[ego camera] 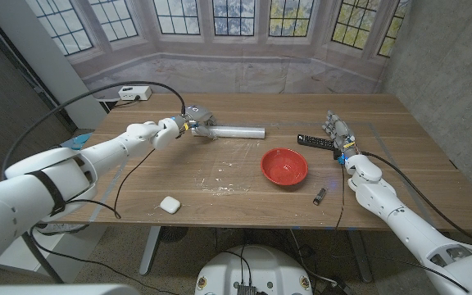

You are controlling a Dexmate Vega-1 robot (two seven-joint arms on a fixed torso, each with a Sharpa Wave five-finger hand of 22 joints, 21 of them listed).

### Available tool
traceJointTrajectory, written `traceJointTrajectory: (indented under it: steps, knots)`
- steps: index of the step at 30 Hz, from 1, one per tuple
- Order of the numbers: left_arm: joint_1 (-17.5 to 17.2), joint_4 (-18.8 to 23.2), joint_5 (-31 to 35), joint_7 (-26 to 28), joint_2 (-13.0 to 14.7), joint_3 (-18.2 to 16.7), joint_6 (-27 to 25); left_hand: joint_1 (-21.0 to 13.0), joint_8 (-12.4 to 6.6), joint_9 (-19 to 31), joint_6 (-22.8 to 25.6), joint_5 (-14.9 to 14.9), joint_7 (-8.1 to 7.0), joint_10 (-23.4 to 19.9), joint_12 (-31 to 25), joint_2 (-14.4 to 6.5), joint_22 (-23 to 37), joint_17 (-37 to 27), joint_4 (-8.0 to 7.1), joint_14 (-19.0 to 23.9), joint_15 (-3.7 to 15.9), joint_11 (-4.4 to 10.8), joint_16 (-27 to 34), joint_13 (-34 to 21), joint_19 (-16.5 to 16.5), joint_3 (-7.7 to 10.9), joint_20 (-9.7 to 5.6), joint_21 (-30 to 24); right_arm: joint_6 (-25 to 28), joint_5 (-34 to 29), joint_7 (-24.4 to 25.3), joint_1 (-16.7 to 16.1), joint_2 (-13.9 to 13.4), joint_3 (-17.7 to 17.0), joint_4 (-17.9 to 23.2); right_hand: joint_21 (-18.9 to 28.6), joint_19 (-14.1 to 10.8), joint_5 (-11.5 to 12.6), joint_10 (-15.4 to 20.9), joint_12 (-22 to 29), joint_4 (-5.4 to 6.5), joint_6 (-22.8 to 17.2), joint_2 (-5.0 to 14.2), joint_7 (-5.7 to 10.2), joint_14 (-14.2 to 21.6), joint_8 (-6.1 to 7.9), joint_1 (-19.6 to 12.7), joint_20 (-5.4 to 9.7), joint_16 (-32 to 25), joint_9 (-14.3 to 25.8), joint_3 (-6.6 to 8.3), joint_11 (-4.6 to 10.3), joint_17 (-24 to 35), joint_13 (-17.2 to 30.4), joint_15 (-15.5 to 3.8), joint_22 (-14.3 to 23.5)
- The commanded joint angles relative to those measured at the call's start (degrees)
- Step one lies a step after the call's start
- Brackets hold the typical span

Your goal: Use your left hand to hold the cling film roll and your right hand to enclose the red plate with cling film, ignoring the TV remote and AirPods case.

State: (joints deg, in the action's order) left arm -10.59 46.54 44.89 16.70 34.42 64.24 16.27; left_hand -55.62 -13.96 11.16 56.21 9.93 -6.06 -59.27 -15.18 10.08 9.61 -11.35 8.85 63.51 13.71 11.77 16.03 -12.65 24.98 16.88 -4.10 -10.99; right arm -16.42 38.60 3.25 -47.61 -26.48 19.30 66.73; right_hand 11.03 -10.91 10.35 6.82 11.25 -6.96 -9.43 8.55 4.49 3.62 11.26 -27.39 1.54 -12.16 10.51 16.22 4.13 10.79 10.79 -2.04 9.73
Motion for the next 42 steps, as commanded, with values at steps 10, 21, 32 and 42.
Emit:
traceJointTrajectory:
  steps: [10,21,32,42]
  knots:
    - [-0.2,0.4,-0.9,1.9,0.4,0.4,0.8,-16.7,-1.08,0.4,3.8,0.2,-0.77,-3.0,-1.5,-12.5,0.0,-0.3,0.35,2.6,0.03,-0.12,1.1,-1.7,1.2,-1.04,-0.59,-0.2,-0.1,0.5,1.3,-1.6,0.1,-0.5,1.0,0.2,-0.7,0.0,0.5,0.2,-0.13,-0.7,0.58,0.10,0.5,0.15,0.1,0.06,-0.2,0.3,0.14,-0.13,0.3,0.3,-4.28,0.1]
    - [-1.6,6.0,-0.4,2.5,2.7,-1.5,0.0,-18.1,-1.57,0.5,5.7,0.2,-0.63,-4.8,-2.5,-12.8,0.1,-0.4,0.35,4.2,0.13,-0.27,1.6,-3.3,2.7,-1.69,0.12,-0.4,-0.7,0.8,2.0,-2.7,0.3,-0.9,1.6,0.2,-0.7,0.0,0.5,0.2,-0.16,-0.8,0.64,0.00,0.6,0.13,0.1,0.11,-0.2,0.3,0.20,-0.08,0.3,0.3,-4.28,0.1]
    - [-3.4,9.8,0.1,2.3,4.1,-3.8,-1.1,-18.8,-2.24,0.6,7.7,0.1,-0.70,-6.1,-3.5,-13.1,0.1,-0.3,0.21,5.3,0.16,-0.65,1.7,-4.9,3.1,-2.26,-0.02,-0.3,-0.9,0.9,2.3,-3.5,0.3,-1.0,2.2,0.2,-0.7,0.0,0.6,0.1,-0.17,-0.8,0.70,0.04,0.6,0.12,0.1,0.12,-0.2,0.3,0.26,-0.19,0.4,0.3,-4.42,0.1]
    - [-5.1,12.8,0.6,2.3,5.3,-5.8,-2.6,-19.1,-2.30,0.6,8.1,0.1,-0.71,-6.5,-3.6,-13.2,0.1,-0.2,0.12,5.6,0.17,-0.75,1.5,-5.1,3.1,-2.53,-0.04,-0.2,-0.6,0.9,2.2,-3.5,0.1,-1.0,2.5,0.2,-0.7,0.0,0.6,0.1,-0.18,-0.9,0.73,0.03,0.7,0.13,0.1,0.10,-0.2,0.3,0.30,-0.13,0.4,0.3,-4.45,0.1]
